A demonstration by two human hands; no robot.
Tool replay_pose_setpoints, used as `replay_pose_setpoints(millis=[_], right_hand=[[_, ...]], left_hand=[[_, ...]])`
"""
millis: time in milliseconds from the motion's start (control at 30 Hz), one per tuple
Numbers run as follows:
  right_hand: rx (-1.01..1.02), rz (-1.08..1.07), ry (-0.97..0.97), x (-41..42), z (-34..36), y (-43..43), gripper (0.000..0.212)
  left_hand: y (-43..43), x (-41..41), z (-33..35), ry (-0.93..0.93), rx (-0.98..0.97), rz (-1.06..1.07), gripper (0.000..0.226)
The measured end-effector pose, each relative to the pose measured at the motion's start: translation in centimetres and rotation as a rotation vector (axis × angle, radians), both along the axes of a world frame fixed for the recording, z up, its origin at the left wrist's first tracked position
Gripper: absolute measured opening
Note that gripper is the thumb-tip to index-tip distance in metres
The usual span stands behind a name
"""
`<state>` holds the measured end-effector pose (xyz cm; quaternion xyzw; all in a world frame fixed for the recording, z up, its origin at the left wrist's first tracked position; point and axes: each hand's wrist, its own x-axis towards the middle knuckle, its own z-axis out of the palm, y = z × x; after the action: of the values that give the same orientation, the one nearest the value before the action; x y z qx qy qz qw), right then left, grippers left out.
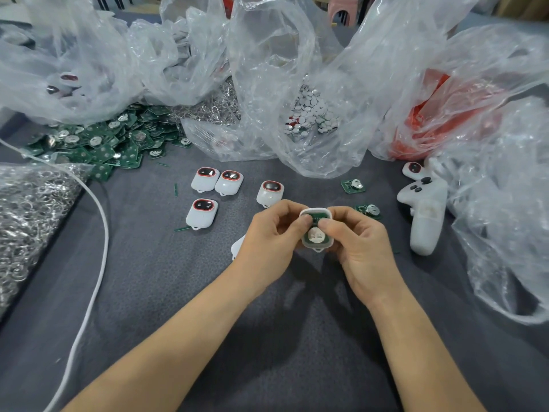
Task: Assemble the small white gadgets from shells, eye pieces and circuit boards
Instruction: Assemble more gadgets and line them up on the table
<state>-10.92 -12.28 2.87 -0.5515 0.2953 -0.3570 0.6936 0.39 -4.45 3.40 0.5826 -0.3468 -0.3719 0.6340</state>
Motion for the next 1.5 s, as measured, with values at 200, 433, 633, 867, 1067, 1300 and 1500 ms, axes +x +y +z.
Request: replay_pose_setpoints(millis=[200,433,633,867,1067,1300,1500], right_hand=[[0.031,0.005,-0.033,0.1,-0.2,-0.1,0.014],[-0.042,-0.002,0.032,0.2,-0.6,-0.2,0.007],[-0.200,-0.031,0.167,0.3,-0.5,0.1,0.011],[-0.300,-0.095,0.299,0.5,-1.0,0.1,0.018],[-0.279,-0.136,0.240,0.5,-1.0,0.0,0.016],[-0.257,-0.128,0.257,0.5,-0.7,0.2,0.006],[-0.201,-0.084,0.278,0.5,-0.3,0.1,0.005]], left_hand=[[0.2,0.0,0.0,0.050,0.009,-0.012,0.012],[0.1,0.3,0.1,0.087,0.087,-0.014,0.014],[0.2,0.5,-0.3,-0.214,0.134,0.029,0.011],[0.0,0.0,-0.8,-0.358,0.162,0.090,0.011],[-0.1,0.0,-0.7,-0.096,0.169,0.001,0.019],[-0.1,0.3,-0.7,-0.152,0.205,-0.022,0.013],[0.0,0.0,-0.8,-0.376,0.232,0.014,0.011]])
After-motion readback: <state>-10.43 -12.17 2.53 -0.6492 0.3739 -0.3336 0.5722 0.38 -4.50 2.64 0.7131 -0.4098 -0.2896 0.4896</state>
